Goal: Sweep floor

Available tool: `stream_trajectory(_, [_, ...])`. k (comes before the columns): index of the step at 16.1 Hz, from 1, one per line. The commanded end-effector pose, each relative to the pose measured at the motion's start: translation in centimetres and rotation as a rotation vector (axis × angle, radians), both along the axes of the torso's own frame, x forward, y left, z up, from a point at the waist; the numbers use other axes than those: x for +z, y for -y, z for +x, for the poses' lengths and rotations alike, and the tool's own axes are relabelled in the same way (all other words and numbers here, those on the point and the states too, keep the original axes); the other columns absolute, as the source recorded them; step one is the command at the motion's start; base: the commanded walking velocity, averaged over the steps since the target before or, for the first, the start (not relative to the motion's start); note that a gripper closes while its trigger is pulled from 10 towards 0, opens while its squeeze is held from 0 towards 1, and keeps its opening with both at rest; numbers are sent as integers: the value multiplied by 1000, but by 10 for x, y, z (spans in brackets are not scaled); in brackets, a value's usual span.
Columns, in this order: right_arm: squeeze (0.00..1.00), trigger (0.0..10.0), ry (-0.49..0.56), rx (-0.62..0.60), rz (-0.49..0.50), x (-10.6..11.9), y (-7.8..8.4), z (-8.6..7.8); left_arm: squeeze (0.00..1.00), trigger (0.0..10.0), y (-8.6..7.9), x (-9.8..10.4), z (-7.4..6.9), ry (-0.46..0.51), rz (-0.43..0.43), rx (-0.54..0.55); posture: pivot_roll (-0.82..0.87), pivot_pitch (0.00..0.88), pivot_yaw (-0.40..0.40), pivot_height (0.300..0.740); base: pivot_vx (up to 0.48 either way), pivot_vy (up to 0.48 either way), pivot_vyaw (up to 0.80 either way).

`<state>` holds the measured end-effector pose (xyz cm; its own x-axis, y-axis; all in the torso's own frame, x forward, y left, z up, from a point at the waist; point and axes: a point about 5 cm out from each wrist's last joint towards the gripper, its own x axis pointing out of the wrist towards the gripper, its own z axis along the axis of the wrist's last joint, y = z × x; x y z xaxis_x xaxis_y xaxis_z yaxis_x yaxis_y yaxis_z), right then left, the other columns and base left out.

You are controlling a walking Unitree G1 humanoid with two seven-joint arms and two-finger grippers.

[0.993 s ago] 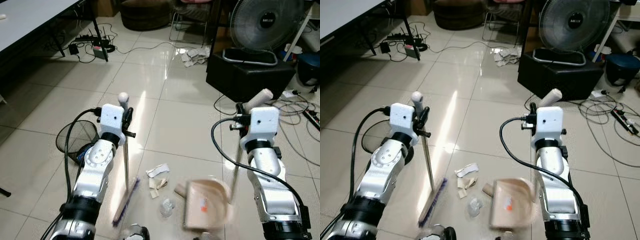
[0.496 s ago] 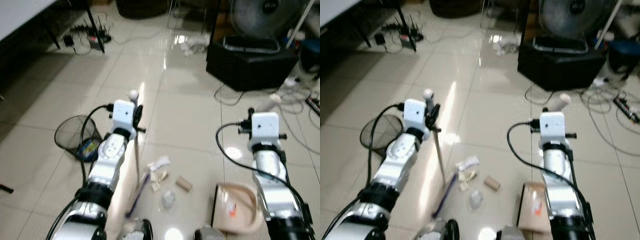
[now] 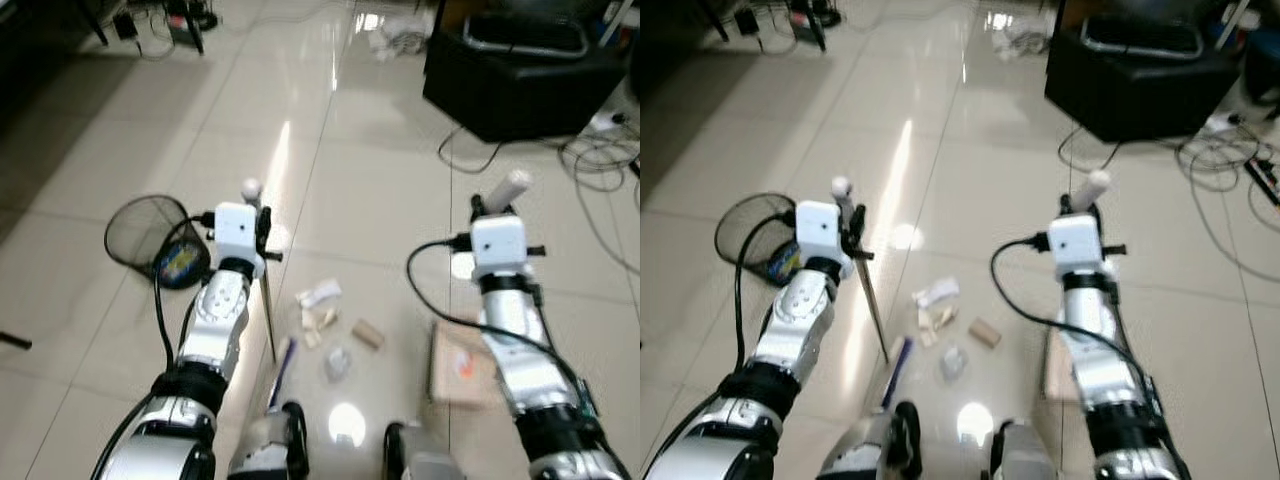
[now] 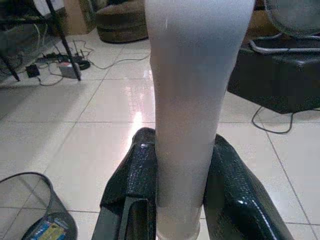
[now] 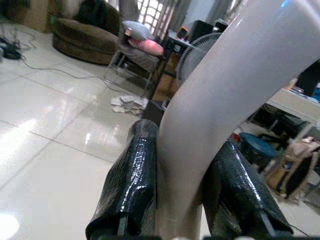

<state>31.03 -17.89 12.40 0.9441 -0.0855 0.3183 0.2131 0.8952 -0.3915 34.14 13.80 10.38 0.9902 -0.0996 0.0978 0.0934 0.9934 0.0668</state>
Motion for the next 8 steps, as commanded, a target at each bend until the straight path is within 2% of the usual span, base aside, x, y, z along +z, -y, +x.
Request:
stream_trajectory(1, [0, 10000, 62, 33, 2, 7, -10, 2, 0, 10000, -6, 5, 0, 41, -14, 28, 44, 334, 98, 740, 0, 0, 0])
stream_trajectory(3, [0, 10000, 83, 50, 11, 8, -15, 3, 0, 10000, -5, 7, 0, 53, -15, 26, 47, 344, 103, 740, 0, 0, 0])
stream_trajectory(5, [0, 10000, 81, 136, 3, -2, -39, 3, 0, 10000, 6, 14, 6, 73, -28, 7, 51, 363, 109, 740, 0, 0, 0])
stream_trajectory(8, [0, 10000, 72, 179, 18, -6, -49, 1, 0, 10000, 15, 19, 9, 89, -53, -6, 49, 371, 107, 740, 0, 0, 0])
